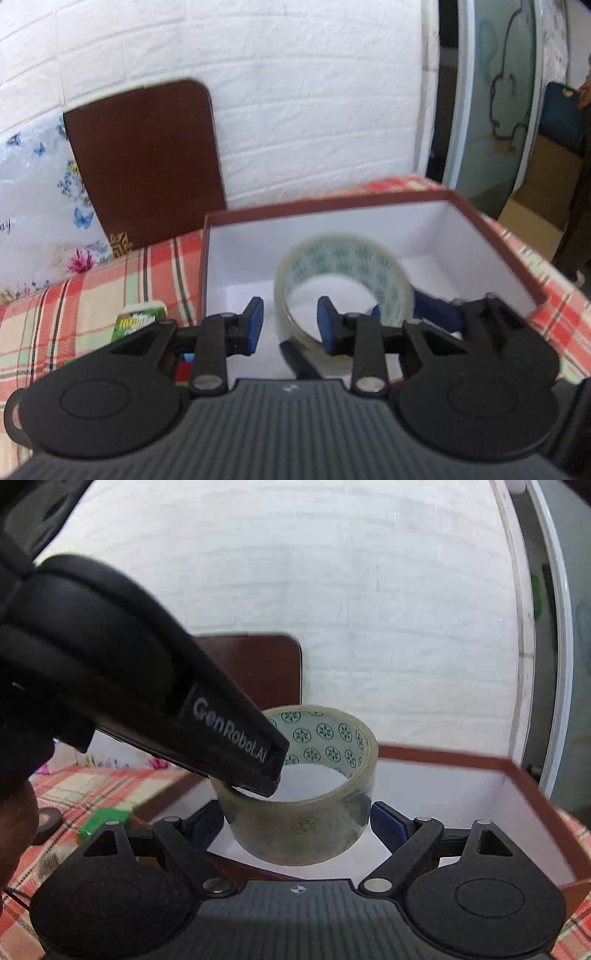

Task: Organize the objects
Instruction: 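Carry the clear tape into the brown box and open the right gripper, then grasp the bag of cotton swabs with the right gripper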

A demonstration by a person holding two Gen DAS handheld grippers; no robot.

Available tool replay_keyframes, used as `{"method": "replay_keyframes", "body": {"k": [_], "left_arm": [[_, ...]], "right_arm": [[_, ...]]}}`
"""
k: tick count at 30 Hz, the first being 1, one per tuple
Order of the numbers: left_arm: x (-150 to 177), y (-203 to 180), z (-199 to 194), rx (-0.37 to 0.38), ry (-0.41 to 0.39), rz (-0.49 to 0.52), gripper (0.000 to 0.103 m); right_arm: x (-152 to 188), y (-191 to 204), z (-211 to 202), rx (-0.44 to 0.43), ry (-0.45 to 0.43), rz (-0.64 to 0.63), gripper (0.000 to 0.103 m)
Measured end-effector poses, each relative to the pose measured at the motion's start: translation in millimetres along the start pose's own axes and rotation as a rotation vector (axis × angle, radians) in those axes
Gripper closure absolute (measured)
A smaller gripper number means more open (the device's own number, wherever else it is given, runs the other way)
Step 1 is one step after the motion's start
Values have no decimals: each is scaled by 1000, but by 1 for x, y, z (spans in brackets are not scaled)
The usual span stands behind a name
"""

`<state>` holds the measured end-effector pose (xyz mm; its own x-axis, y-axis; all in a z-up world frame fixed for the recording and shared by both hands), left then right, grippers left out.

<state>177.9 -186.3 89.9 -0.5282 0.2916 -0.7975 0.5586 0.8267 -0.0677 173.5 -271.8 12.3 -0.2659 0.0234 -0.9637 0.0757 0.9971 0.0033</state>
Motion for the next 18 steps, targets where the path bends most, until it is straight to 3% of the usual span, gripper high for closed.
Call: {"method": "replay_keyframes", "body": {"k": [4, 10, 14, 18], "left_arm": [[17, 5, -9, 49, -4, -28, 60], [62, 23, -66, 87, -79, -63, 57], [107, 60, -93, 67, -60, -188, 57], [153, 113, -108, -62, -1, -334, 57]], "right_arm": [[8, 0, -18, 17, -39, 7, 12], [26, 24, -65, -35, -104, -16, 12], [45, 55, -78, -166, 12, -75, 16], [58, 93, -73, -247, 140, -181, 39]]}}
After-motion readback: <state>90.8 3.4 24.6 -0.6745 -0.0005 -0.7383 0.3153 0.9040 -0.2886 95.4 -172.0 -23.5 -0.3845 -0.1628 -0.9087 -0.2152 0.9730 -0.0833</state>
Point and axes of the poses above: each gripper's, at about its wrist camera, not at the fingertips, and z roughly the way its jaws point, y to its left, x to its underside, the point moved 1 cm from there along z, roughly the way its jaws point, and after that the axes turned 12 degrees about x, right-handed, at the moved point
